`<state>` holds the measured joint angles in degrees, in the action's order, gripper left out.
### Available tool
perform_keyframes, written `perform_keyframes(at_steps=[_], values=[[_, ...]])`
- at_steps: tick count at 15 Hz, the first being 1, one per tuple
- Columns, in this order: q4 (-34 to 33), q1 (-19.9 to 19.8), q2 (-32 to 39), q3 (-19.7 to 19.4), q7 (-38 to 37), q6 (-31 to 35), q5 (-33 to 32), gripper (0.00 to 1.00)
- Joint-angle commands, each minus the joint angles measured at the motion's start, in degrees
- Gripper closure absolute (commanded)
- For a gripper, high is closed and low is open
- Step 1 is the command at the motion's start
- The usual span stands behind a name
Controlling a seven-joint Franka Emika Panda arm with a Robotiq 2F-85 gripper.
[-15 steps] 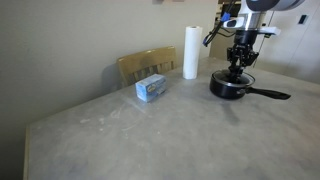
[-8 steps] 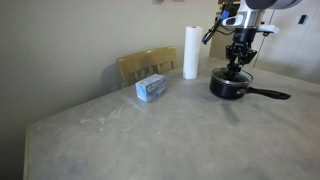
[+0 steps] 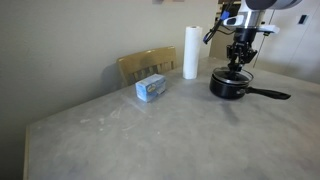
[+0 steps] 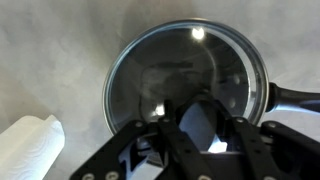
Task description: Put the glass lid on top of the black pot
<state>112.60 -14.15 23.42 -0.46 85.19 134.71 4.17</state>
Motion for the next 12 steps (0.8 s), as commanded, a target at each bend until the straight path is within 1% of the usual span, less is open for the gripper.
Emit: perform_keyframes(at_steps=[1, 12], values=[[-1.0, -0.4, 1.0, -0.5, 0.5, 0.0, -0.3, 0.85], [-0.7, 0.0, 1.1, 0.2, 0.7, 0.1, 0.2, 0.85]])
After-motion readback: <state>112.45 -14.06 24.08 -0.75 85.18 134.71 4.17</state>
